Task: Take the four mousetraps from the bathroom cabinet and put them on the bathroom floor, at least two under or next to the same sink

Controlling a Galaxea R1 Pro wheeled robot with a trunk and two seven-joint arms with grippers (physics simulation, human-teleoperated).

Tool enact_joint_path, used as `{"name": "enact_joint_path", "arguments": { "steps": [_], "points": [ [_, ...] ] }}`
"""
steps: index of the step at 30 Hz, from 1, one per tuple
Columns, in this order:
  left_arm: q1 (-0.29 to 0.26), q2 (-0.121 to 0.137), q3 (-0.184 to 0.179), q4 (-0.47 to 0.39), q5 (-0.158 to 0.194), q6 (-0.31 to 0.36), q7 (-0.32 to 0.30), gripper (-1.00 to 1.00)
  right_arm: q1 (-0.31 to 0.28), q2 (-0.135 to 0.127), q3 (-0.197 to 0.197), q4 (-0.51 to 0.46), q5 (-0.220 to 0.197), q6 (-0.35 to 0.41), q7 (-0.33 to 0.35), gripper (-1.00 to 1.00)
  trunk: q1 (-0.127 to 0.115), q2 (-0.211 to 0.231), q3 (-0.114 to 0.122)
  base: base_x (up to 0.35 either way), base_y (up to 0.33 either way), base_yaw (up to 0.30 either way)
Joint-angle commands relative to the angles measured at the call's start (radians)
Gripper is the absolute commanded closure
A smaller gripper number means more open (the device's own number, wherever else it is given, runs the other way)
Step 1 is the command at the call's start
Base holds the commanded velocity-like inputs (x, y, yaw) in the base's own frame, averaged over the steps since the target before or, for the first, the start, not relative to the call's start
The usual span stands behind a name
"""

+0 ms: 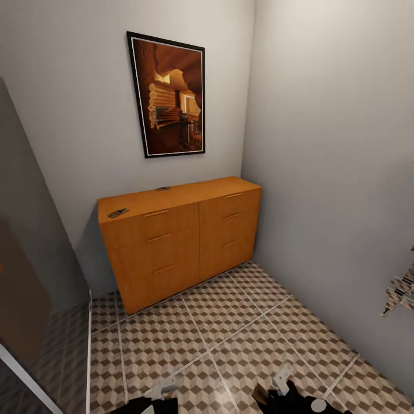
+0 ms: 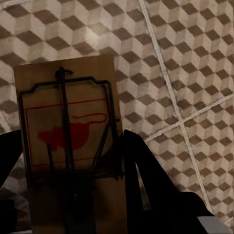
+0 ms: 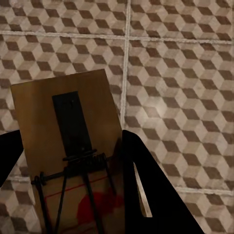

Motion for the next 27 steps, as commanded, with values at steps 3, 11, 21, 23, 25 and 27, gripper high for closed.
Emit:
{"name": "enact_joint_path", "arguments": {
  "steps": [3,11,21,23,25,27],
  "points": [
    [-0.001,0.0,-0.001,0.019,0.005,0.002,-0.002,1.0,0.019,0.0,0.008,0.007,-0.01,-0.014,0.004,1.0,0.0,-0.001,-0.001,0.0,0.0,0.0],
    [0.006,0.002,-0.002,0.031,0.003,0.004,-0.001,1.0,0.031,-0.001,0.008,0.008,-0.013,-0.015,0.005,1.0,0.0,-0.001,-0.001,0.0,0.0,0.0],
    [0.021,0.004,-0.001,0.038,0.007,0.003,0.002,1.0,0.031,-0.001,0.008,0.008,-0.013,-0.013,0.005,1.0,0.0,-0.001,-0.001,0.0,0.0,0.0],
    [0.023,0.004,-0.001,0.038,0.008,0.002,0.002,1.0,0.031,-0.001,0.008,0.008,-0.013,-0.013,0.005,1.0,0.0,-0.001,-0.001,0.0,0.0,0.0],
    [0.023,0.004,-0.001,0.038,0.008,0.002,0.002,1.0,0.031,-0.001,0.008,0.008,-0.013,-0.013,0.005,1.0,0.0,-0.001,-0.001,0.0,0.0,0.0],
    [0.024,0.004,-0.001,0.038,0.008,0.002,0.002,1.0,0.031,-0.001,0.008,0.008,-0.013,-0.013,0.005,1.0,0.0,-0.001,-0.001,0.0,0.0,0.0]
  ]
}}
